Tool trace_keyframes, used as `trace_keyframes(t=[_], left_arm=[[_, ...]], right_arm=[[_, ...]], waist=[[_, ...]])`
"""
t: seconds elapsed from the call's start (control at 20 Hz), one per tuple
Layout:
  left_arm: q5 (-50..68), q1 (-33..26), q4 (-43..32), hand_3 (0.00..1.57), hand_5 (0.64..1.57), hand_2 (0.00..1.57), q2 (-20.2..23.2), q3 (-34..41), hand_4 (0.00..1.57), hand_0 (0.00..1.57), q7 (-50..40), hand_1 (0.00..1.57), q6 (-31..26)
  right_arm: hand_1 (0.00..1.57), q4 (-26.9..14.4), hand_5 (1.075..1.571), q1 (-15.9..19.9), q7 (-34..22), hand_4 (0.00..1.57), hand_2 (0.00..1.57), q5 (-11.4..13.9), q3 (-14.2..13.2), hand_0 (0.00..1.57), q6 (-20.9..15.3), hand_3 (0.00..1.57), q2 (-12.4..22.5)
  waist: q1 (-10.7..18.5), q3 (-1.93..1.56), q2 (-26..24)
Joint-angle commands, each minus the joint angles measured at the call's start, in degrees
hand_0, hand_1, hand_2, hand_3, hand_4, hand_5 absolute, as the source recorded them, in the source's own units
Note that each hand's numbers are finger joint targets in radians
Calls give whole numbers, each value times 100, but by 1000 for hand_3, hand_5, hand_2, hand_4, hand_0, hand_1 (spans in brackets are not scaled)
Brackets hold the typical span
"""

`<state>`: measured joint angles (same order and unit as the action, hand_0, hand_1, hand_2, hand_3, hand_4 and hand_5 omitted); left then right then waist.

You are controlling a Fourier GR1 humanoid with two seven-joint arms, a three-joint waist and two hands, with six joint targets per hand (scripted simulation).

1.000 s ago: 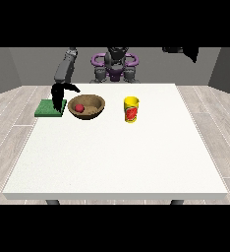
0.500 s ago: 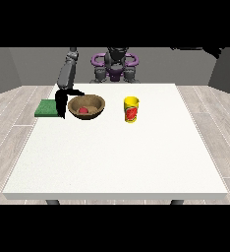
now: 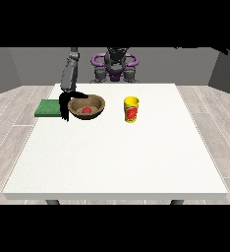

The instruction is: Pick the cup and pour the ball into the bowl, then pick the bowl and place it on the pad

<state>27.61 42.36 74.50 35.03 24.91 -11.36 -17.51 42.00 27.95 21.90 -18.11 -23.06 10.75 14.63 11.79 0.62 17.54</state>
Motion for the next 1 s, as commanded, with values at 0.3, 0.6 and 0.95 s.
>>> trace_keyframes(t=[0.3, 0.6, 0.95], left_arm=[[330, 205, 175, 0, 1547, 0, 301, 179, 407, 0, -87, 0, -194], [352, 146, -130, 0, 1570, 0, 438, 304, 671, 0, 46, 0, -353], [290, -316, -768, 0, 1569, 0, 453, 364, 726, 0, 22, 0, -440]], right_arm=[[1571, -608, 1459, -118, -270, 1094, 1571, 254, -51, 1571, -800, 1571, 127], [1571, -144, 1494, -38, -722, 1071, 1571, 78, -84, 1571, -996, 1571, 284], [1571, 260, 1535, 40, -2248, 1037, 1571, 302, 374, 1571, -1338, 1571, 684]], waist=[[296, -67, 503], [243, -55, 441], [-131, -56, -538]])
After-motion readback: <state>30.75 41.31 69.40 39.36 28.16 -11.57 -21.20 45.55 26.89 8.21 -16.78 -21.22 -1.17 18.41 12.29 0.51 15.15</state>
